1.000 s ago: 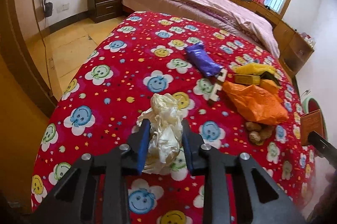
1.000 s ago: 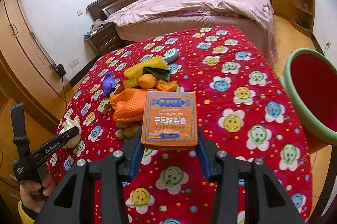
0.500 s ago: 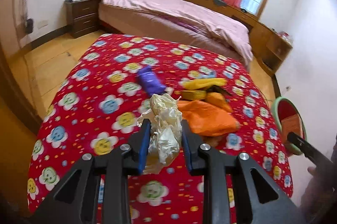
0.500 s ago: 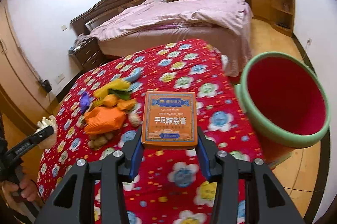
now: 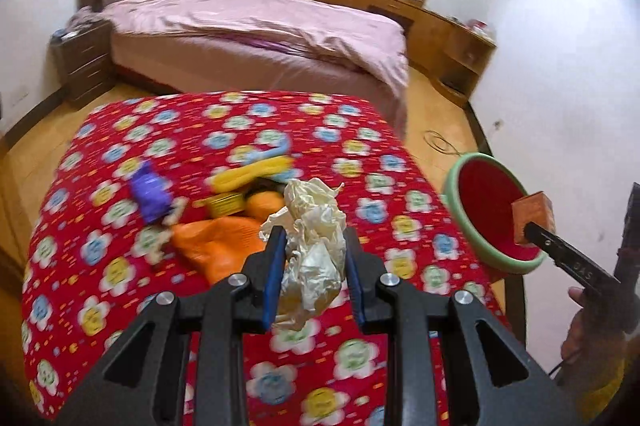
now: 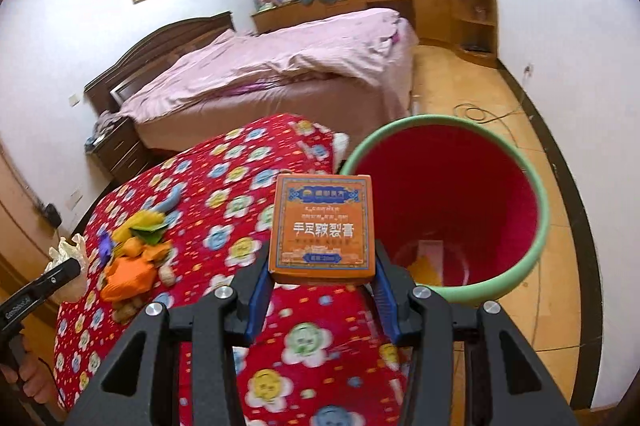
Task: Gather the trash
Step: 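Carry the orange box in the right tool and bag in the left tool over the bin, then open the right tool over the bin while the left tool opens to drop the bag, then move both tools back over the remaining trash on the bedspread, then grasp the purple plastic bag with the left tool while the right tool approaches the yellow foam net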
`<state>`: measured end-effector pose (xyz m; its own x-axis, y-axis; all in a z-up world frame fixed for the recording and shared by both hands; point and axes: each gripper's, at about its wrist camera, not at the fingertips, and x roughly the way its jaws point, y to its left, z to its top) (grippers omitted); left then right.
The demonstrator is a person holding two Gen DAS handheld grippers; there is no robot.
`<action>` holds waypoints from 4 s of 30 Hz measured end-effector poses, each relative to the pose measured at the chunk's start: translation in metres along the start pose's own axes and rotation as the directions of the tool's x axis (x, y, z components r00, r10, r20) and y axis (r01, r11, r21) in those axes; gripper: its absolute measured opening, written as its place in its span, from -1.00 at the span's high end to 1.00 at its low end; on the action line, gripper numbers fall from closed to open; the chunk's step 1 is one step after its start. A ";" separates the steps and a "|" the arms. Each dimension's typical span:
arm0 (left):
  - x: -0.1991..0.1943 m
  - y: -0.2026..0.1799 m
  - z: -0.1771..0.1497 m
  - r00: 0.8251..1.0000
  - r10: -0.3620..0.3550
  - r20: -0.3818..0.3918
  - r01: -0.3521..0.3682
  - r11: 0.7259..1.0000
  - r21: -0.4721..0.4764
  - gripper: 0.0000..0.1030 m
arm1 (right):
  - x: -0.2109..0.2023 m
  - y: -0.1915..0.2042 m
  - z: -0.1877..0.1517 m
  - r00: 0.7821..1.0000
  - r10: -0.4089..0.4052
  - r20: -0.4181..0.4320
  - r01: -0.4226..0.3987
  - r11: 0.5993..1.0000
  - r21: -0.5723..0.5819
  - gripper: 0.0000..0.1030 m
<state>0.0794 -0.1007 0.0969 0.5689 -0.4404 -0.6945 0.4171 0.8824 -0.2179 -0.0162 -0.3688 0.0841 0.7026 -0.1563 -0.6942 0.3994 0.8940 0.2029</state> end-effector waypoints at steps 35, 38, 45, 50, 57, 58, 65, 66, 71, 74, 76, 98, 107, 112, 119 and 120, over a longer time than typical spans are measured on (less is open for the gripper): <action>0.160 -0.213 0.023 0.971 -0.152 -0.184 0.199 0.942 0.270 0.45 | 0.032 -0.155 0.021 0.994 -0.110 -0.010 0.110 0.975 0.194 0.05; 0.171 -0.221 0.021 0.967 -0.151 -0.203 0.203 0.942 0.268 0.45 | 0.036 -0.162 0.022 0.994 -0.104 -0.017 0.106 0.974 0.201 0.05; 0.182 -0.232 0.017 0.955 -0.167 -0.244 0.235 0.930 0.283 0.01 | 0.041 -0.171 0.024 0.996 -0.088 -0.026 0.092 0.972 0.218 0.04; 0.178 -0.235 0.018 0.958 -0.167 -0.231 0.232 0.929 0.288 -0.05 | 0.038 -0.174 0.026 0.996 -0.086 -0.013 0.086 0.971 0.224 0.00; 0.166 -0.224 0.020 0.960 -0.171 -0.222 0.227 0.939 0.259 -0.05 | 0.029 -0.169 0.021 0.996 -0.084 0.003 0.081 0.970 0.231 -0.04; 0.162 -0.222 0.020 0.960 -0.173 -0.219 0.228 0.940 0.255 -0.05 | 0.027 -0.167 0.021 0.997 -0.083 0.006 0.080 0.969 0.232 -0.05; 0.139 -0.201 0.020 0.964 -0.183 -0.195 0.226 0.948 0.223 -0.05 | 0.015 -0.150 0.016 0.997 -0.075 0.023 0.068 0.970 0.233 -0.14; 0.134 -0.196 0.020 0.965 -0.181 -0.190 0.222 0.950 0.220 -0.05 | 0.013 -0.146 0.016 0.997 -0.074 0.025 0.066 0.971 0.230 -0.17; 0.120 -0.172 0.019 0.971 -0.162 -0.173 0.196 0.960 0.200 -0.05 | 0.008 -0.128 0.013 0.997 -0.065 0.034 0.055 0.973 0.224 -0.24; 0.110 -0.157 0.019 0.976 -0.148 -0.159 0.176 0.968 0.177 -0.05 | 0.007 -0.116 0.011 0.998 -0.048 0.036 0.039 0.974 0.224 -0.29; 0.103 -0.147 0.019 0.979 -0.142 -0.148 0.166 0.973 0.163 -0.05 | 0.006 -0.107 0.009 0.999 -0.040 0.035 0.031 0.975 0.220 -0.33; 0.051 -0.008 0.010 0.998 0.002 -0.065 -0.003 1.000 -0.029 -0.05 | 0.020 -0.014 -0.011 0.998 0.050 -0.037 -0.043 0.987 0.156 -0.46; 0.038 0.053 0.009 0.994 0.097 -0.042 -0.101 0.991 -0.085 -0.05 | 0.034 0.026 -0.016 0.995 0.067 -0.080 -0.059 0.993 0.099 -0.46; 0.039 0.090 0.011 0.986 0.161 -0.043 -0.165 0.978 -0.126 -0.05 | 0.040 0.045 -0.019 0.992 0.076 -0.100 -0.069 0.995 0.068 -0.46; 0.052 0.133 0.015 0.970 0.232 -0.069 -0.240 0.956 -0.170 -0.05 | 0.050 0.062 -0.023 0.990 0.073 -0.124 -0.068 0.997 0.041 -0.47; 0.055 0.138 0.016 0.968 0.239 -0.077 -0.249 0.952 -0.178 -0.05 | 0.051 0.064 -0.024 0.989 0.073 -0.129 -0.068 0.997 0.040 -0.47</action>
<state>0.1793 -0.0053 0.0393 0.5960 -0.2032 -0.7769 0.1292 0.9791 -0.1570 0.0308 -0.3095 0.0447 0.6478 -0.0356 -0.7609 0.3741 0.8850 0.2771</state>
